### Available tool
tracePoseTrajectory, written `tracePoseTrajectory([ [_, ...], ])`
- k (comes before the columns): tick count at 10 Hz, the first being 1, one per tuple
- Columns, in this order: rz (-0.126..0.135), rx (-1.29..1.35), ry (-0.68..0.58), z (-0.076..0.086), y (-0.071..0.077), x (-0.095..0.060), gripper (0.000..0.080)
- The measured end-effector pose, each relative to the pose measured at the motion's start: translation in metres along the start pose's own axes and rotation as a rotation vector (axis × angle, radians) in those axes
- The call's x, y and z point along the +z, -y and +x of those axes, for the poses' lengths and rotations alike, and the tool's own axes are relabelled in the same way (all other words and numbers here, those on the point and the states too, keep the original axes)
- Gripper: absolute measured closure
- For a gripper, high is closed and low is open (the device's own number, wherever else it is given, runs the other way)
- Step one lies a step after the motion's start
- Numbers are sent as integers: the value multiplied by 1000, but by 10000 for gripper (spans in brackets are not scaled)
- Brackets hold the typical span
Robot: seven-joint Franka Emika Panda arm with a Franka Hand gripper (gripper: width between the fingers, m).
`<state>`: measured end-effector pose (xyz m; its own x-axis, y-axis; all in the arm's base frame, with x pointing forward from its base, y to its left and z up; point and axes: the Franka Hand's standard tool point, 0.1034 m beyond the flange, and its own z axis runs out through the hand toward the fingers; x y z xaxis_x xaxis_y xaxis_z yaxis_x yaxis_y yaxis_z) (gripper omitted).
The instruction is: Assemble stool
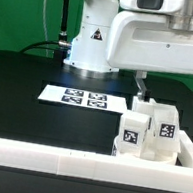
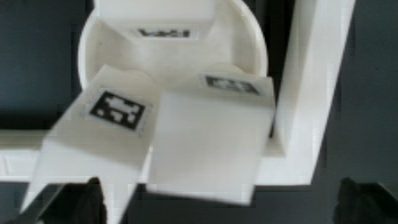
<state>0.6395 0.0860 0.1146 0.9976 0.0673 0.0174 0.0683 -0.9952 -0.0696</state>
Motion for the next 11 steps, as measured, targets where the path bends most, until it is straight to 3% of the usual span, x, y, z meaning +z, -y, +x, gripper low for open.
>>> tracePoseTrajectory([
  [3,-5,-27,-17,1,0,3,150],
  [4,-8,-145,-17,1,4,4,150],
  [5,-5,-267,-11,0,7,6,150],
  [7,8,-236,-32,0,8,7,150],
  [8,-10,-347,-29,-1,4,7,150],
  [11,-32,-570,-29,0,0,8,150],
])
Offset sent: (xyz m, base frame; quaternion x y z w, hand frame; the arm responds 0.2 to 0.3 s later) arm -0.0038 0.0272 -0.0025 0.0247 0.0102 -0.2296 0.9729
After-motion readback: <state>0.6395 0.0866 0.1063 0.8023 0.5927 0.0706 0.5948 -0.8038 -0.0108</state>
